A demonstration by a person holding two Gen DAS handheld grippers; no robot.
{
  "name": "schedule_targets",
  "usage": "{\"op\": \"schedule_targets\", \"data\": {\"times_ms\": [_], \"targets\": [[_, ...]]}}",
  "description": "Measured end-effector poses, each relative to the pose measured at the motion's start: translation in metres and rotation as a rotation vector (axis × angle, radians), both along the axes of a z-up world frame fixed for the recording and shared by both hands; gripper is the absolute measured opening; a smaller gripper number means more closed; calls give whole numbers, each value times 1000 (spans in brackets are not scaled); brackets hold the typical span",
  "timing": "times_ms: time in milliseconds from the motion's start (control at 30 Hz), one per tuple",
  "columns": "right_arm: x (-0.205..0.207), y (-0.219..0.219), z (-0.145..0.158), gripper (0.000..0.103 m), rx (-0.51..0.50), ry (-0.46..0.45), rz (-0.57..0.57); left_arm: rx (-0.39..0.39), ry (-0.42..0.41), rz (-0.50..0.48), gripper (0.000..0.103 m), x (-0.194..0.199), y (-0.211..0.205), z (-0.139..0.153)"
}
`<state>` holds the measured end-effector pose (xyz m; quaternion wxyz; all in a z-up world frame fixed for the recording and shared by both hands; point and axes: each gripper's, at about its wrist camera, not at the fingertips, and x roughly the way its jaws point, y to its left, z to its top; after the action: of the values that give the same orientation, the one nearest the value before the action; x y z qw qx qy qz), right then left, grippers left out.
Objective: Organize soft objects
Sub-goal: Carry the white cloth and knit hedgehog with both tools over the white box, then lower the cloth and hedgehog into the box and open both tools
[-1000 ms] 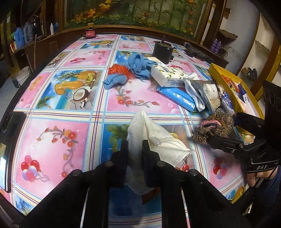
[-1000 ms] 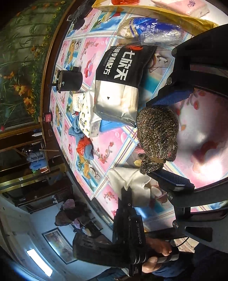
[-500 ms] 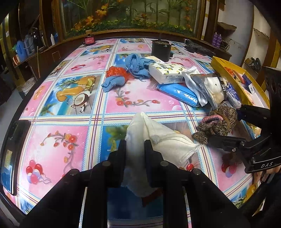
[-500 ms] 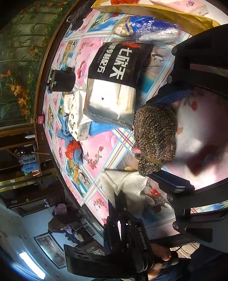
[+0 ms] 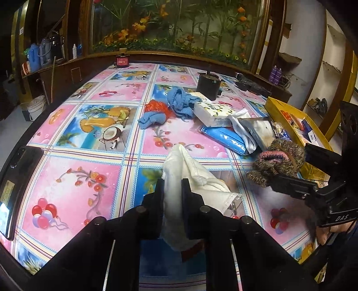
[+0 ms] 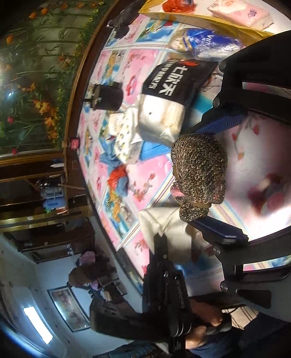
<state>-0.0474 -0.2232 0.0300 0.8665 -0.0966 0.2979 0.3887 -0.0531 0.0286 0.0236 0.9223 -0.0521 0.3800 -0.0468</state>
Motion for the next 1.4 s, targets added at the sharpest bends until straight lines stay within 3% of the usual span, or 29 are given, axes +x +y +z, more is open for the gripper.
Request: {"op": "schedule_targets", "data": {"times_ms": [133,400,567,833,1000,1167,1300,1400], "targets": [[0,-16,19,68,107,-2,3,-25,8,2,12,2,-2,2],[16,-44,71,68,149,-115,-52,0,-37,-35,12,10,-32,30],[41,-76,72,68,210,-97,-127,-16,-56,-96,12,29,-68,52],[51,-154,79,68,293,-69,-338,-30,-121,-275,11,72,-173,93],[50,-221,88,68,337,-97,-591,-96,-99,-397,11,112,-250,103],[46,-277,83,68,311,-94,-872,-137,-9,-435,11,157,-316,84],[57,-294,68,68,295,4,-962,-162,60,-442,11,168,-332,54],[63,-288,65,68,244,45,-997,-124,43,-451,11,163,-333,48]]}}
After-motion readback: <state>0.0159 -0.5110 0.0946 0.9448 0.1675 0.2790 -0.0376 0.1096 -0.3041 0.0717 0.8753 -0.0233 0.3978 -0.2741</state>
